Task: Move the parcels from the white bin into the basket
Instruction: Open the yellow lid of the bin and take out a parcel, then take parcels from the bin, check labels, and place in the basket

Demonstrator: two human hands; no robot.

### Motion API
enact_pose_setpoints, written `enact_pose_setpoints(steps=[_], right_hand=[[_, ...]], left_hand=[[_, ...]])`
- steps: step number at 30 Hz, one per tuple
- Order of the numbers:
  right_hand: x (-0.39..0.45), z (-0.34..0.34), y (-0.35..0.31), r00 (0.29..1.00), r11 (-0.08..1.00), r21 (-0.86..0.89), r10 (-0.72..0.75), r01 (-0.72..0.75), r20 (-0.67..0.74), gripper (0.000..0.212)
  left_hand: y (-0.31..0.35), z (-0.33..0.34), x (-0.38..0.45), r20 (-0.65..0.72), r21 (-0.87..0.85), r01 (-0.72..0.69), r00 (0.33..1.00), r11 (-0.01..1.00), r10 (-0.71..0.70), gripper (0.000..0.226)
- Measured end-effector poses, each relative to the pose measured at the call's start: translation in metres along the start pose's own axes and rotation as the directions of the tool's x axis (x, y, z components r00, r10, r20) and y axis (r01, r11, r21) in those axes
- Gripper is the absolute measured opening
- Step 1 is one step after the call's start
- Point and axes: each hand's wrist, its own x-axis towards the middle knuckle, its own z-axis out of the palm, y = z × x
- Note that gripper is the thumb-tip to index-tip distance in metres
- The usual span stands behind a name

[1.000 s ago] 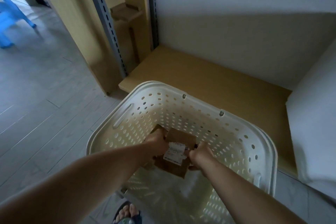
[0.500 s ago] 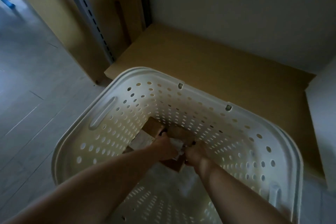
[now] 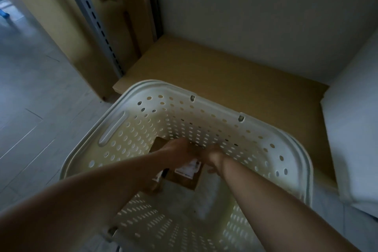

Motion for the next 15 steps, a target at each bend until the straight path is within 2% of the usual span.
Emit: enact_pose_setpoints(steps=[2,3,7,9,12,15], right_hand=[[-0.018,-0.013,-0.013,0.999,0.998,-0.064,-0.024,0.025,0.024,0.052],[-0.031,-0.019,-0.020,0.999,0.991,-0.132,-0.011,0.016,0.040,0.057],[-0.088,-0.043,-0.042,0.992,0.962,-0.252,-0.080,0.102,0.099,0.044],[-0.125,-0.054,-0.048,0.983,0.954,-0.251,-0.135,0.164,0.128,0.039],[-0.174,-0.070,-0.049,0.953,0.926,-0.227,-0.285,0.302,0.106,0.045],[-0.216,-0.086,-0.039,0.901,0.880,-0.201,-0.430,0.431,0.053,0.054]], left_hand=[[0.008,-0.016,-0.016,-0.030,0.024,-0.018,0.999,1.000,0.018,0.032],[0.011,-0.025,-0.026,-0.054,0.035,-0.028,0.998,0.999,0.030,0.035],[0.026,-0.049,-0.076,-0.164,0.004,-0.110,0.980,0.994,0.109,0.028],[0.036,-0.052,-0.104,-0.216,0.032,-0.136,0.966,0.990,0.140,0.034],[0.051,-0.052,-0.140,-0.260,0.078,-0.198,0.942,0.977,0.212,0.045],[0.068,-0.056,-0.165,-0.296,0.147,-0.269,0.906,0.952,0.302,0.045]])
